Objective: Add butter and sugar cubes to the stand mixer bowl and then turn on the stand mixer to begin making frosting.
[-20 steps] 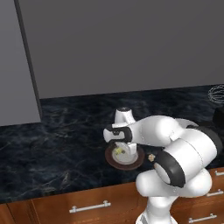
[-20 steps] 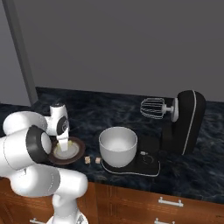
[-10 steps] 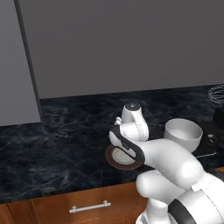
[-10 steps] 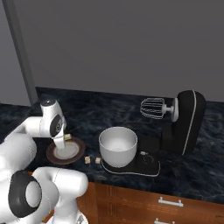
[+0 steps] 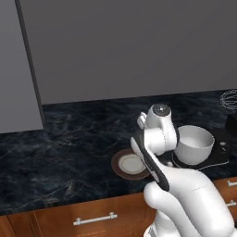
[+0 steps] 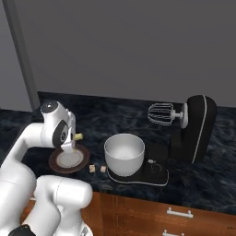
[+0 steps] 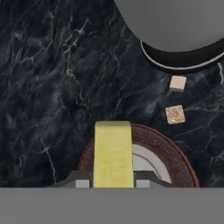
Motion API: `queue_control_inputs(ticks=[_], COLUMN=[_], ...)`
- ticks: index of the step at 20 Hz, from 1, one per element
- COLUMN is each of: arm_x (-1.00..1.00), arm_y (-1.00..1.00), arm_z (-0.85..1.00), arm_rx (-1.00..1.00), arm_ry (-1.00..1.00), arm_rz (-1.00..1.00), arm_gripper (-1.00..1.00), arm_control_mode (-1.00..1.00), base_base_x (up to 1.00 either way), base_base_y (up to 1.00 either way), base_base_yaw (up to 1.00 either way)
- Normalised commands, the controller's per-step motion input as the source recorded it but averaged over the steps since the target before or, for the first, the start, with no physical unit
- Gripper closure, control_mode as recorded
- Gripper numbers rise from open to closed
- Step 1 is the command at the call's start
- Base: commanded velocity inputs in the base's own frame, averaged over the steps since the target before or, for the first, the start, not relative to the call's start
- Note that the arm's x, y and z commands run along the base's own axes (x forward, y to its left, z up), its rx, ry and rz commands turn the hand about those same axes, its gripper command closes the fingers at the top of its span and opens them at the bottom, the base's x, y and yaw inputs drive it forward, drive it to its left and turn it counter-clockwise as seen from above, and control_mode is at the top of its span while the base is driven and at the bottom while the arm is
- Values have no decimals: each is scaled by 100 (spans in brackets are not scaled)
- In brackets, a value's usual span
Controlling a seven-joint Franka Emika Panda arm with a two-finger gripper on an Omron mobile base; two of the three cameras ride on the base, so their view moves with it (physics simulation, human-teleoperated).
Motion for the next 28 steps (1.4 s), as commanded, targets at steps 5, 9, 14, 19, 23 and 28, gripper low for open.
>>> queue_control_inputs(ticks=[5,9,14,19,23,28], arm_x=[-11,-15,-22,-23,-4,0], arm_y=[-59,-56,-52,-47,-43,-50], arm_z=[71,69,66,58,11,-14], arm_rx=[0,0,0,0,3,6], arm_ry=[-7,-1,0,3,24,35], arm_rz=[-4,-4,-4,-4,-2,0], arm_gripper=[100,100,100,100,100,100], arm_control_mode=[-100,-100,-100,-100,-100,-100], base_base_x=[0,0,0,0,0,0], base_base_y=[0,0,0,0,0,0], base_base_yaw=[0,0,0,0,0,0])
